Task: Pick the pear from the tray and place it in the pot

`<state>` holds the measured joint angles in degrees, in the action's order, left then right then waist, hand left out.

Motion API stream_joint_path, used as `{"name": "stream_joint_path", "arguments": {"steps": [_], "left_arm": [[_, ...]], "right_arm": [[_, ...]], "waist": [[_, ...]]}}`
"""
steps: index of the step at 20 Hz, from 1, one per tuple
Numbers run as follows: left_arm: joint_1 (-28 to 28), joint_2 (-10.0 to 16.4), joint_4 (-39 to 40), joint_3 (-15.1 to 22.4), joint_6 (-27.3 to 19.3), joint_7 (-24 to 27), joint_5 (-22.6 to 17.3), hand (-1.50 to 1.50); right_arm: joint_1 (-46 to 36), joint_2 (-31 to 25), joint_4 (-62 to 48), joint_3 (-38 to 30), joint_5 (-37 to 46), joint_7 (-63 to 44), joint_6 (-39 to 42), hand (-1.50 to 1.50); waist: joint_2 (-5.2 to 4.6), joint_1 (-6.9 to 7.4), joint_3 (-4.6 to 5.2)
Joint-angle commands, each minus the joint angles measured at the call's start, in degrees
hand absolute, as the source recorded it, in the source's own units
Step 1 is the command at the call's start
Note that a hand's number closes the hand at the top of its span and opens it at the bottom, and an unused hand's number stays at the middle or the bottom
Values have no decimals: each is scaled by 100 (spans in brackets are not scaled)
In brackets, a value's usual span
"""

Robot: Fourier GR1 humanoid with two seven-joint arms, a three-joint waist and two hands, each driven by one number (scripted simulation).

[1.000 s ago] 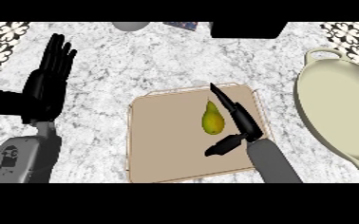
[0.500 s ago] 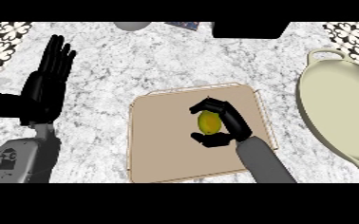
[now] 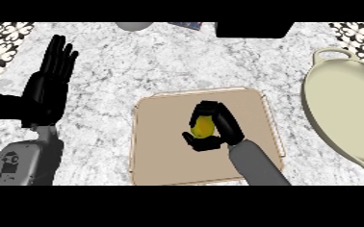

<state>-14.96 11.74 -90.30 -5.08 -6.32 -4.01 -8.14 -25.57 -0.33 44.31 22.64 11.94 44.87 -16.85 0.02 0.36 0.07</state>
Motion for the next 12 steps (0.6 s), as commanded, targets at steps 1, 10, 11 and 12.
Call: {"name": "stream_joint_path", "arguments": {"steps": [1, 10, 11, 12], "left_arm": [[10, 50, 41, -69, 60, 6, 18, 0], [176, 107, 121, -161, -37, -6, 96, 0], [128, 141, 137, -242, -90, -73, 77, 0], [240, 163, 104, -288, -60, -28, 43, 0]], "right_arm": [[472, -63, 491, 21, 321, -367, -554, 150], [1485, -1422, 1298, 1973, 2611, -968, -695, 150], [1720, -1603, 1409, 2106, 2741, -1035, -658, 150], [1923, -1712, 1700, 2124, 2819, -1177, -776, 150]], "waist": [[11, -67, -5], [261, -397, 88], [251, -505, 76], [267, -564, 70]]}}
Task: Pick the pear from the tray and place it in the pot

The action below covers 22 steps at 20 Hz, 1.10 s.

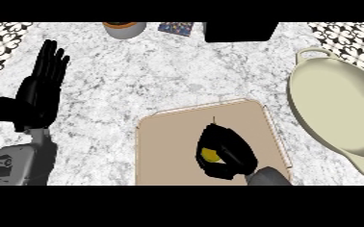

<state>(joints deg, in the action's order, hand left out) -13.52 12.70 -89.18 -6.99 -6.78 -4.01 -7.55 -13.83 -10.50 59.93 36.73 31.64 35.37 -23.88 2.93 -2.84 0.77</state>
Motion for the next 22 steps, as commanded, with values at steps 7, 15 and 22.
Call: {"name": "stream_joint_path", "arguments": {"steps": [7, 15, 22], "left_arm": [[294, 87, -90, -292, -153, 18, -26, 0], [155, 167, -244, -305, -67, -157, -127, 0], [116, 39, -261, -89, 100, -50, -136, 0]], "right_arm": [[1659, -1797, 2486, -149, 897, -1212, -806, 150], [2912, -2916, 5362, -1536, 298, -2283, -1080, 150], [4066, -4271, 6508, -3674, -1186, -2858, -416, 150]], "waist": [[-29, -580, -14], [-134, -400, -44], [-248, -33, -70]]}}
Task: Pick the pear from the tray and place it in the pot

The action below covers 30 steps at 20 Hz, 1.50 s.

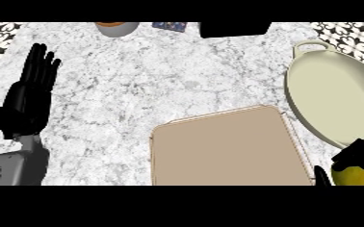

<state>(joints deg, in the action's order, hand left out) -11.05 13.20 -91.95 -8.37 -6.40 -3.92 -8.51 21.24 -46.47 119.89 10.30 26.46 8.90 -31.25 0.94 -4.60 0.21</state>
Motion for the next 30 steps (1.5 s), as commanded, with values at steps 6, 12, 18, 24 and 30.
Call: {"name": "stream_joint_path", "arguments": {"steps": [6, 12, 18, 24, 30], "left_arm": [[-195, -262, 71, 349, 5, 91, 160, 0], [-392, -355, 522, 339, 2, 263, 238, 0], [-448, -341, 434, 331, 142, 252, 141, 0], [-444, -237, 445, 220, 231, 208, 103, 0], [-578, -175, 365, 163, 280, 51, 23, 0]], "right_arm": [[284, -929, -1191, -2643, -2177, 814, 1143, 150], [-694, -638, -3012, -2731, -2315, 1820, 1819, 150], [-2347, -651, -5274, -2323, -1972, 2811, 2207, 150], [-3515, -155, -6907, -1890, -1102, 3389, 1858, 150], [-3994, -472, -8162, -1704, -865, 3379, 2915, 150]], "waist": [[-84, 350, -28], [-107, 463, -25], [-131, 604, -31], [-126, 604, -29], [-133, 620, -30]]}}
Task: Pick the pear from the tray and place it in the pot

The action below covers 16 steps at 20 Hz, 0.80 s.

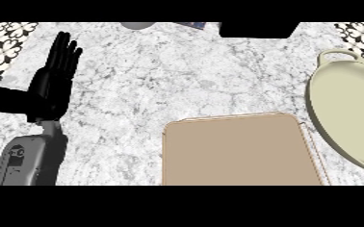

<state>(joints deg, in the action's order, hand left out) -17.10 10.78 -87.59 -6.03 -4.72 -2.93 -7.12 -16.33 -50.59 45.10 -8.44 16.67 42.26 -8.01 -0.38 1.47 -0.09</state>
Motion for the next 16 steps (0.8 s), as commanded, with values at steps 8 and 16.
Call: {"name": "stream_joint_path", "arguments": {"steps": [8, 16], "left_arm": [[-233, 86, 134, -111, 40, -106, -18, 0], [46, 19, 92, -70, 90, 60, 5, 0]], "right_arm": [[-1210, 319, -1960, 433, 491, 1004, 1246, -150], [-1435, 410, -2331, -416, -564, 1368, 2416, -150]], "waist": [[-1, -35, -3], [14, -87, 0]]}}
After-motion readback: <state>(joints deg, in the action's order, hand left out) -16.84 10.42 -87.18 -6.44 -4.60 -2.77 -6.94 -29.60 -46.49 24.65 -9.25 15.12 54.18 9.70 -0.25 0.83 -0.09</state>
